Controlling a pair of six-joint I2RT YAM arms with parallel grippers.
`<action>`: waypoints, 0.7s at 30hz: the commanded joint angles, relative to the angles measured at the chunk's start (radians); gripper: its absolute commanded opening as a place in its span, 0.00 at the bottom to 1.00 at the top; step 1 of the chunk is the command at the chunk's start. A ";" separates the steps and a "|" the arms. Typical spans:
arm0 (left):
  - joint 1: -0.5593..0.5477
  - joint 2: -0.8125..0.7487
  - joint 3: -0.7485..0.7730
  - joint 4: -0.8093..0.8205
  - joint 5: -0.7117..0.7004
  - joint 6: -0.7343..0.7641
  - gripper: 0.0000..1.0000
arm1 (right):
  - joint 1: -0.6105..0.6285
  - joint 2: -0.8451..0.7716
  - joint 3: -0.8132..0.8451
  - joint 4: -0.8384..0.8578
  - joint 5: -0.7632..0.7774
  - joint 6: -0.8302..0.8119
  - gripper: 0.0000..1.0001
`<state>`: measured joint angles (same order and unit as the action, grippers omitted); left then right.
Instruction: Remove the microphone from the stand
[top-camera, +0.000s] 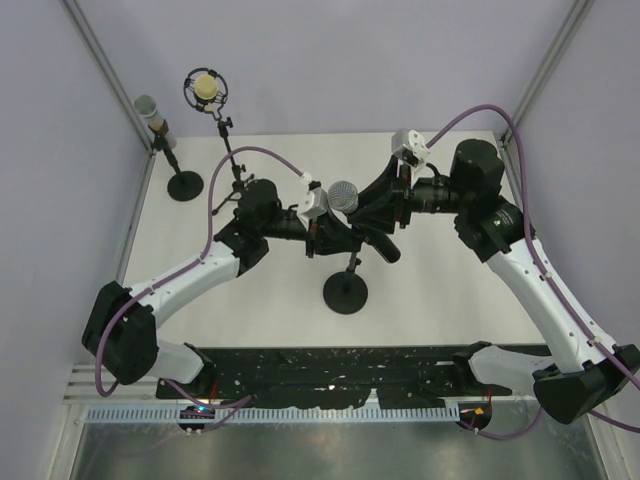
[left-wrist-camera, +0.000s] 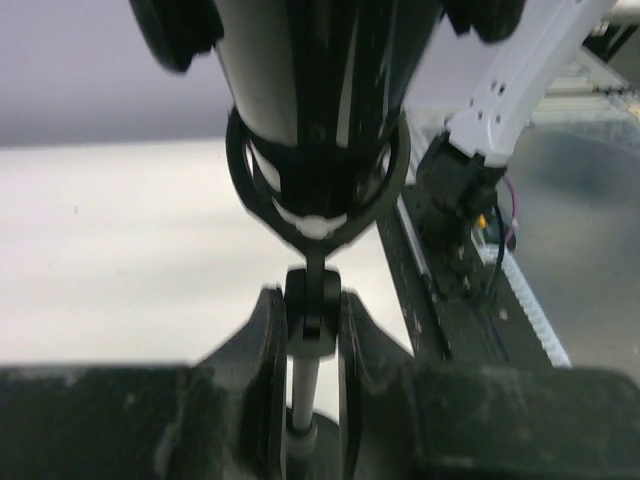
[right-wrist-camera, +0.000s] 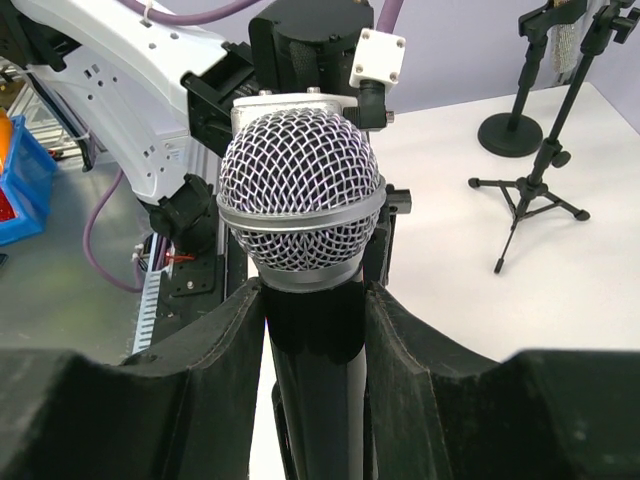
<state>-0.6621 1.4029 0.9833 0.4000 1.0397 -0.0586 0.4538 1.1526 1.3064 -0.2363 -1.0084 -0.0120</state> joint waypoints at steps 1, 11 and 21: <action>-0.060 0.068 -0.009 -0.187 -0.084 0.114 0.00 | 0.034 -0.010 0.126 0.210 -0.033 0.113 0.12; -0.076 0.087 -0.003 -0.214 -0.075 0.138 0.00 | 0.028 -0.013 0.149 0.212 -0.035 0.119 0.12; -0.059 0.099 -0.064 0.006 -0.012 -0.047 0.00 | -0.026 -0.048 0.085 0.382 -0.044 0.259 0.11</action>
<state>-0.6792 1.4265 0.9916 0.4183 1.0466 -0.0357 0.4278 1.1572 1.3388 -0.2668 -1.0286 0.0402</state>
